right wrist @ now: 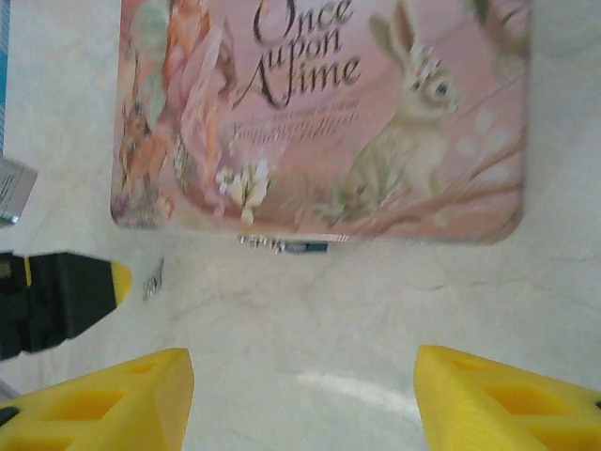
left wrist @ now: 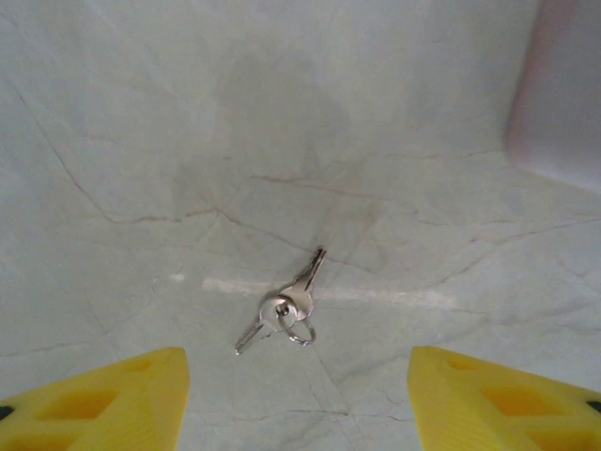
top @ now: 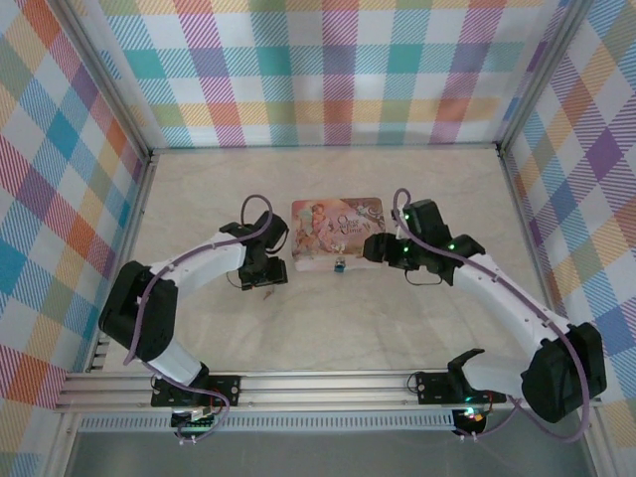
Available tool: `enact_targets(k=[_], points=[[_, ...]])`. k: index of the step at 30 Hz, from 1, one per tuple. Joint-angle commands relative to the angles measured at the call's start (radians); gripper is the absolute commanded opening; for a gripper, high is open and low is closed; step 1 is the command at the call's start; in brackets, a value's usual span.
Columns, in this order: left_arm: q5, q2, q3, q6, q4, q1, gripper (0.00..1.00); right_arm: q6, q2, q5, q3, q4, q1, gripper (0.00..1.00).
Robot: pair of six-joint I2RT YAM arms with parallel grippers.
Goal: Unlock the padlock with the key
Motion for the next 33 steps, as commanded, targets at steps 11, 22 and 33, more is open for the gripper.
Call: enact_targets(k=[11,22,33], points=[[-0.069,0.106,0.000,-0.097,0.025,-0.053,0.44,0.045,-0.026,0.056,-0.059,0.003,0.059,0.64],[-0.070,0.153,-0.021,-0.092,0.059,-0.055,0.20,0.059,-0.033,0.066,-0.073,0.006,0.060,0.64],[-0.113,0.092,-0.002,-0.059,-0.004,-0.054,0.00,0.071,-0.051,0.064,-0.083,0.018,0.062,0.64]])
